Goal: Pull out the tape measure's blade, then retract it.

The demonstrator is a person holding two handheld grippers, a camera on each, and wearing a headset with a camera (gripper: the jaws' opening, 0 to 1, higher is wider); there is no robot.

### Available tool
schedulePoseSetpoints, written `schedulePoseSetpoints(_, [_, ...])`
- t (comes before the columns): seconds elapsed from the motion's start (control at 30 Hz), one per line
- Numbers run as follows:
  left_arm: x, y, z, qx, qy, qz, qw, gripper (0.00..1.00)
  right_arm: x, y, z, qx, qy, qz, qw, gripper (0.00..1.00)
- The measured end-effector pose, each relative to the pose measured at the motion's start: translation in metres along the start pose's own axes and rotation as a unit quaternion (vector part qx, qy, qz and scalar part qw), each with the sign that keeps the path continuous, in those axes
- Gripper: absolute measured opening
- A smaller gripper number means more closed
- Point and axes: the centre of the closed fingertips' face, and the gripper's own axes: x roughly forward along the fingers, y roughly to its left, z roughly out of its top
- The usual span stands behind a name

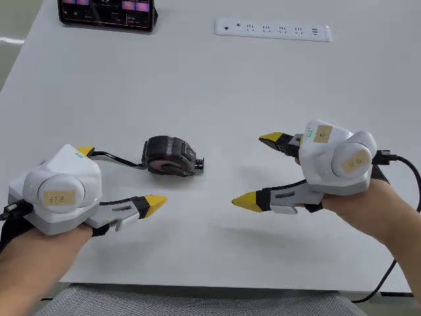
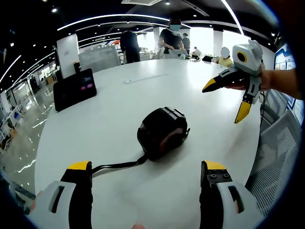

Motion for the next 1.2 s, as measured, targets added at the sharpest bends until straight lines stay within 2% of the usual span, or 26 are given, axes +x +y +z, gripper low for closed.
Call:
schedulePoseSetpoints(0.3, [-0.008,-0.006,-0.004,0.013,0.001,-0.023,0.9997,0.94,-0.006,0.004,-0.005,0.015,0.000,-0.008,0.9999,0.79])
schedulePoseSetpoints(0.57, [-0.016,-0.005,-0.011,0.020,0.009,-0.032,0.9993,0.95,-0.013,0.006,-0.010,0.021,0.002,-0.014,0.9997,0.82])
schedulePoseSetpoints(0.9, [-0.023,-0.009,-0.021,0.031,0.022,-0.045,0.9983,0.94,-0.023,0.008,-0.024,0.030,0.012,-0.021,0.9993,0.83])
schedulePoseSetpoints(1.0, [-0.024,-0.011,-0.024,0.032,0.026,-0.053,0.9977,0.95,-0.025,0.011,-0.032,0.030,0.022,-0.022,0.9991,0.84])
schedulePoseSetpoints(1.2, [-0.031,-0.014,-0.026,0.041,0.025,-0.070,0.9964,0.97,-0.034,0.013,-0.035,0.043,0.016,-0.024,0.9986,0.86])
